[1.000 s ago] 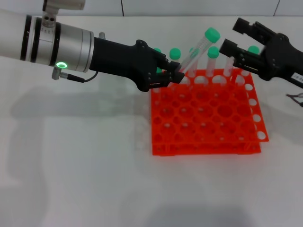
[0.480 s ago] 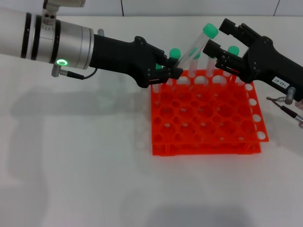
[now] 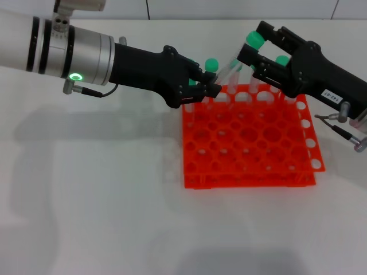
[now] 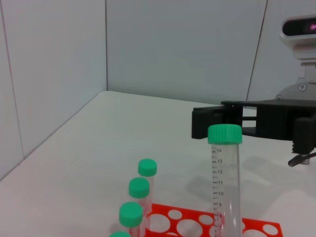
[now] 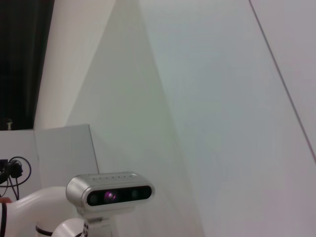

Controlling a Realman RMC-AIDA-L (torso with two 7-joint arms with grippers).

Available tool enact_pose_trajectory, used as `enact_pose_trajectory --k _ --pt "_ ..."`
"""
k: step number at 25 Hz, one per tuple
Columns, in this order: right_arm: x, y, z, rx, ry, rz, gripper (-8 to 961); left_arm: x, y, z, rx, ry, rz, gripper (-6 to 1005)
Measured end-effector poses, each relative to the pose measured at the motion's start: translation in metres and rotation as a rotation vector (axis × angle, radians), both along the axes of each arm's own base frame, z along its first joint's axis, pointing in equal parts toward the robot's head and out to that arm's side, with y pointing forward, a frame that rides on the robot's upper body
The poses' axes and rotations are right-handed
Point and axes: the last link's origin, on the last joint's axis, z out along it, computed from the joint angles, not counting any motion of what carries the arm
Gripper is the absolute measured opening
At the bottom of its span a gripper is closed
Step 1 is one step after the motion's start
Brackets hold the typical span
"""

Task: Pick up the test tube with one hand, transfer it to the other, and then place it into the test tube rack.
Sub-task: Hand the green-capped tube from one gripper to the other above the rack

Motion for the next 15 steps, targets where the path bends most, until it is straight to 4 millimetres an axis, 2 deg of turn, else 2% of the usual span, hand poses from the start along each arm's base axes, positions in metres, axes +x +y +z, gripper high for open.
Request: enact_pose_trajectory --k 1,3,15 --pt "-0.0006 0.0003 -0.0004 -0.002 -0.002 0.002 855 0.0001 -0.0001 -0.0002 0.000 0.000 0.000 199" --pt "-0.0021 0.0010 -0.0013 -0.009 -0.005 0.007 710 0.0001 -0.0002 -0.0004 -0.001 0.000 -0.001 200" --pt "-0.0044 0.0028 -0.0017 -0.043 0.002 0.000 629 0.0014 -0.0017 -0.0025 -0.008 0.006 -0.014 201"
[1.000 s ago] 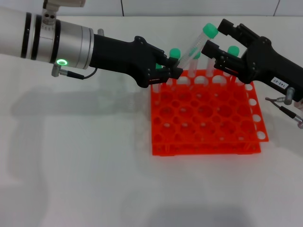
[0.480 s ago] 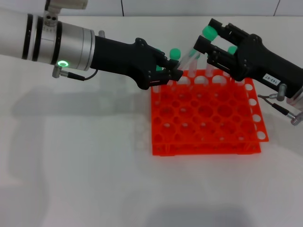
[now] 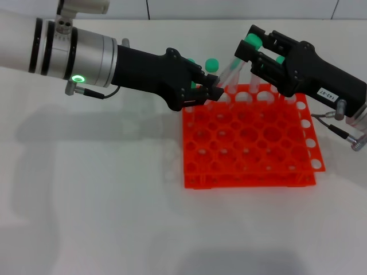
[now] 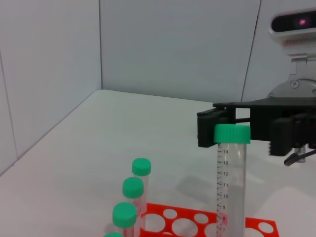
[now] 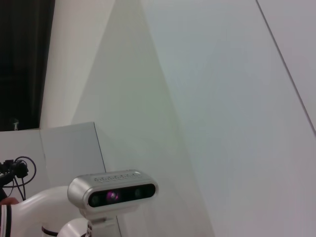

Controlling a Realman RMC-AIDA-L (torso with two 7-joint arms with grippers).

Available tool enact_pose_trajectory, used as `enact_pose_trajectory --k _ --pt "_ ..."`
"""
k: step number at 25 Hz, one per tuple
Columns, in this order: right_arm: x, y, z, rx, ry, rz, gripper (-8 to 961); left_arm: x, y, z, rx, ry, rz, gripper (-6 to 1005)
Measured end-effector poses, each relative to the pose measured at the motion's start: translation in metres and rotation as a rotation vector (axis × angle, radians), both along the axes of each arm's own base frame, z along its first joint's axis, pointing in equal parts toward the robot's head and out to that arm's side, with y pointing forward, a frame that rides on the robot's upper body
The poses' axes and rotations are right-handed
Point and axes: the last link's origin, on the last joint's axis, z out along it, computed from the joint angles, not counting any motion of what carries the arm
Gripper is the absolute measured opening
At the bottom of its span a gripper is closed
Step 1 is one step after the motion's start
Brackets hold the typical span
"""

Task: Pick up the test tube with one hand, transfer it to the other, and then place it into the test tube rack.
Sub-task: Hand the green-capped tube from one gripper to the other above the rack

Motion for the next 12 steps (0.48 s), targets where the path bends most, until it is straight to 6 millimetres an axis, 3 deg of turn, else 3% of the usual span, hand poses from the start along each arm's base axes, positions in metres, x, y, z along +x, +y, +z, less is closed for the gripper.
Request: enact_pose_trajectory --k 4,10,12 --pt "0.0012 0.0013 -0.0010 -0.001 -0.008 -0.012 546 0.0015 -0.0009 -0.0013 -0.004 -0.003 -0.003 201" --pt "0.0034 0.0010 0.0001 0.005 -0.013 -0.016 324 0.0026 -0.0020 -0.0035 -0.008 -0.007 -0.002 202" --pt "0.0042 0.0009 0.0006 0.007 -0.014 -0.017 300 0.0028 -0.0023 -0.0039 -0.010 -0.009 0.000 202"
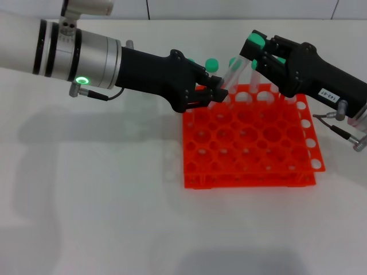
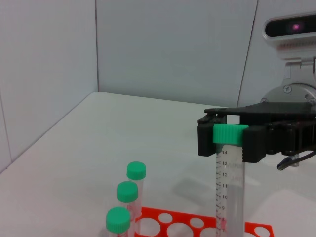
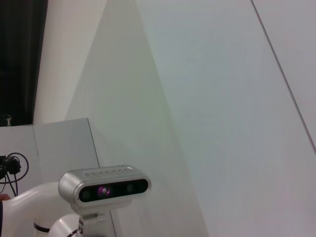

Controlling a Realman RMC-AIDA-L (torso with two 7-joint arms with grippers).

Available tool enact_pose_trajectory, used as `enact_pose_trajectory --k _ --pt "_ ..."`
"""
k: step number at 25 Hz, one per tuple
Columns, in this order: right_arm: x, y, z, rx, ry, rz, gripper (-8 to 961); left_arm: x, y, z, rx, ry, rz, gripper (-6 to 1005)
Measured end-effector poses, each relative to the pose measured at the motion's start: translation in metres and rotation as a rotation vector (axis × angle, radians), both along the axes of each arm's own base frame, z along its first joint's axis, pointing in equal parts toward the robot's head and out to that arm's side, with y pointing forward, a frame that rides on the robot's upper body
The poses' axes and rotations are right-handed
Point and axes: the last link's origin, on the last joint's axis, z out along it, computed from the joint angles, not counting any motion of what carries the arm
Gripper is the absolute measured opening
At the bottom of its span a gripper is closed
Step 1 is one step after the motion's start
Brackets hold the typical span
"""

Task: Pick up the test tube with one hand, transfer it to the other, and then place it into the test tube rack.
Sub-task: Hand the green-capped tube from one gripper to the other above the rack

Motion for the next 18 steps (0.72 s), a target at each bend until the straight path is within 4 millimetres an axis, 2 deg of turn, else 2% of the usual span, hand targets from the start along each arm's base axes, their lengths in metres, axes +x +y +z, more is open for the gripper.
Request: enact_pose_trajectory --k 4,13,18 --pt "0.001 0.000 0.000 0.001 0.000 -0.002 253 0.001 -0.001 0.000 -0.009 -0.005 0.017 202" --pt "0.005 0.000 0.003 0.006 -0.009 -0.012 253 0.005 -0.004 0.012 -0.004 -0.031 0.114 203" --pt "0.008 -0.002 0.003 0.006 -0.023 -0.010 253 -0.002 -0.011 0.031 0.035 -0.038 0.132 408"
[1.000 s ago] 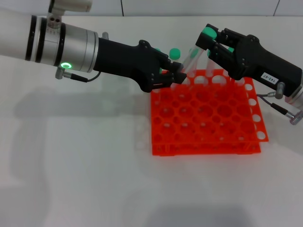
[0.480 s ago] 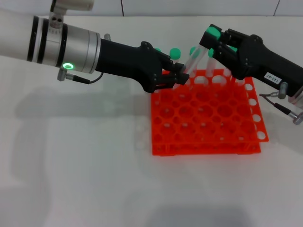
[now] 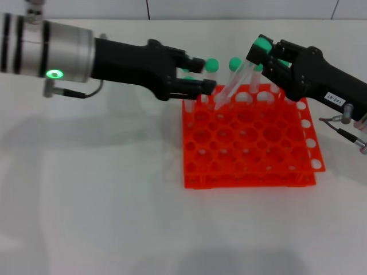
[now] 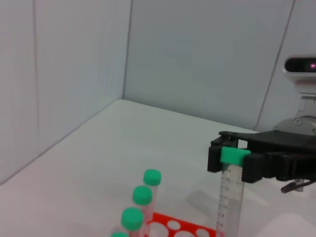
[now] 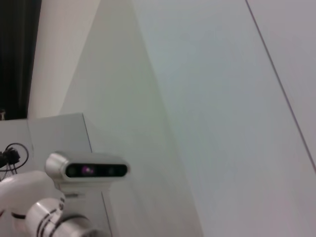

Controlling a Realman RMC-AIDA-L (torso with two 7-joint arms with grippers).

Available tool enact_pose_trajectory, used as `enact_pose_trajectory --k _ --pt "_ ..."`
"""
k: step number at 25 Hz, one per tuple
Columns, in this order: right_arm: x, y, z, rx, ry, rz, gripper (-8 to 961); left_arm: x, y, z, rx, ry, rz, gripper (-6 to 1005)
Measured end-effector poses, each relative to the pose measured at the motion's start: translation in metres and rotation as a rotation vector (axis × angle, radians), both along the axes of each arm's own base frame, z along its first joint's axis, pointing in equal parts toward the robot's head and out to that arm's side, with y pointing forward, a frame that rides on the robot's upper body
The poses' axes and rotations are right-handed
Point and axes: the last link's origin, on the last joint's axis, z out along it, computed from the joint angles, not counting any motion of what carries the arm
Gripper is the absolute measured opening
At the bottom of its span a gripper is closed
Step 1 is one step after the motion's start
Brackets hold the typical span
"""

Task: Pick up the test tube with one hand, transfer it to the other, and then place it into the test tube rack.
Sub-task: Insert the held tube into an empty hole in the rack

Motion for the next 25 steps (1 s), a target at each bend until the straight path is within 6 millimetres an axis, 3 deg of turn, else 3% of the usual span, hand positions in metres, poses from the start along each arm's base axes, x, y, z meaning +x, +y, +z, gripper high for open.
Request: enact_pose_trajectory --k 6,8,9,17,25 --pt "-0.001 0.000 0.000 0.001 -0.031 0.025 253 -0.022 -0.018 0.029 0.124 -0.061 0.015 649" --pt "-0.002 0.001 -0.001 0.002 -0.043 0.035 253 -0.044 -0.035 0.040 0.213 -0.127 0.013 689" --pt "-0.002 0.001 -0.002 0.006 -0.056 0.046 253 -0.044 -0.035 0.040 0.213 -0.127 0.013 710" --pt "-0.017 0.014 -0.012 0.008 -0.165 0.112 253 -0.111 -0.085 0.043 0.368 -0.210 0.089 871" --pt "-0.027 0.028 -0.017 0.052 -0.227 0.138 253 -0.150 -0.125 0.038 0.366 -0.167 0.192 893"
